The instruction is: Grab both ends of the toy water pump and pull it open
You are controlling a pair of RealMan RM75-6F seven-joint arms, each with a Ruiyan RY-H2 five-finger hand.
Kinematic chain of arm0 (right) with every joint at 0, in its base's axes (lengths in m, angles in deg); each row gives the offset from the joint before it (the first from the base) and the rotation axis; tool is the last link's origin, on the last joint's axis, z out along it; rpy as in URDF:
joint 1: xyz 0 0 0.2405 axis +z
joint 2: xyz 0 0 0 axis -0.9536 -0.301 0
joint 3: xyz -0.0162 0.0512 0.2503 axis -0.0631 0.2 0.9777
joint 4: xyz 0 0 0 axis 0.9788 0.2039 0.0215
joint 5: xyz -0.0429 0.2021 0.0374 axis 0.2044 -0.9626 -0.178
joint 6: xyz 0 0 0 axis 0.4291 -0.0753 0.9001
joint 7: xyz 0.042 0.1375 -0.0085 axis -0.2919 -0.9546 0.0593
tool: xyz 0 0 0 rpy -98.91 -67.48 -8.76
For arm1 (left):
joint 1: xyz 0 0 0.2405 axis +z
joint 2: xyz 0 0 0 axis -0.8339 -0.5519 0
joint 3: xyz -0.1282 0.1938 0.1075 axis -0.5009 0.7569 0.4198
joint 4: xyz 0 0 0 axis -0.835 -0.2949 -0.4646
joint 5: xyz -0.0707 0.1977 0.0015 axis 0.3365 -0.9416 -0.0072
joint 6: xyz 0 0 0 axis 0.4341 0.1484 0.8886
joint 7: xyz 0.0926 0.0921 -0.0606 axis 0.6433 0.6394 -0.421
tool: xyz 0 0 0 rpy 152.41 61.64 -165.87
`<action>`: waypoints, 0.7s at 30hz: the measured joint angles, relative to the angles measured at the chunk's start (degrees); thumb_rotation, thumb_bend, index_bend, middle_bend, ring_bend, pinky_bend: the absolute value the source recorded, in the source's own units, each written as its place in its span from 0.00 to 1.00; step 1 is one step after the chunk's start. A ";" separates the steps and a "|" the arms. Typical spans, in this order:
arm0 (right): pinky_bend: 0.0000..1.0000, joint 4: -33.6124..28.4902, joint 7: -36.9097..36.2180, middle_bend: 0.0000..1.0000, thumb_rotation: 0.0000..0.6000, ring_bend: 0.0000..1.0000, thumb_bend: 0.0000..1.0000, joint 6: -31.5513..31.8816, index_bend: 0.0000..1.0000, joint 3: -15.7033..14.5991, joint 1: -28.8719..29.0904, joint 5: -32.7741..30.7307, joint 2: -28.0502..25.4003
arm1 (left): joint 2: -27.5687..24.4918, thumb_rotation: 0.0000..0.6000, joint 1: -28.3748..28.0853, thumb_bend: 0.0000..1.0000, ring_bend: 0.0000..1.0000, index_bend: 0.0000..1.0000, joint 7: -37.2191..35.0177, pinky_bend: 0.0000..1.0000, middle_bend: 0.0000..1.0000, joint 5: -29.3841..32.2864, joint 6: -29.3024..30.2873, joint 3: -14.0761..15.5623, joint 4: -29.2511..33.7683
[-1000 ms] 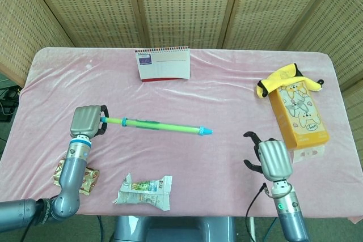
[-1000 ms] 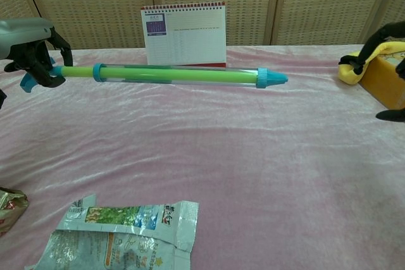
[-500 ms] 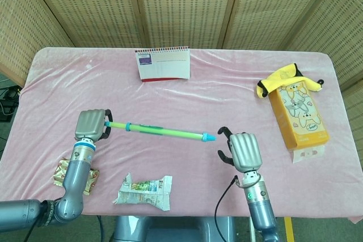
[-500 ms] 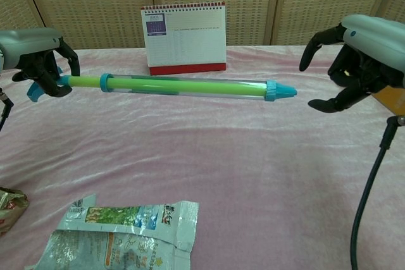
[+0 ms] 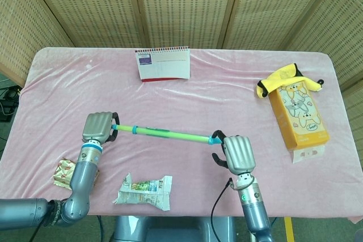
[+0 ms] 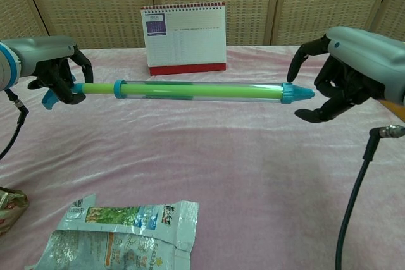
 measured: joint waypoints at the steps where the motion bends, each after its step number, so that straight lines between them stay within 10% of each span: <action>1: 0.69 0.06 0.16 1.00 1.00 1.00 0.43 0.14 0.43 -0.05 0.15 -0.03 0.25 | 0.01 1.00 -0.15 0.68 0.87 0.84 0.05 0.82 0.97 0.08 0.13 0.07 0.16; 21: 0.70 3.35 1.28 1.00 1.00 1.00 0.43 1.50 0.47 -0.82 1.98 -0.99 4.00 | -1.88 1.00 -0.80 0.68 0.87 0.84 -2.14 0.82 0.97 1.31 -1.04 0.84 2.21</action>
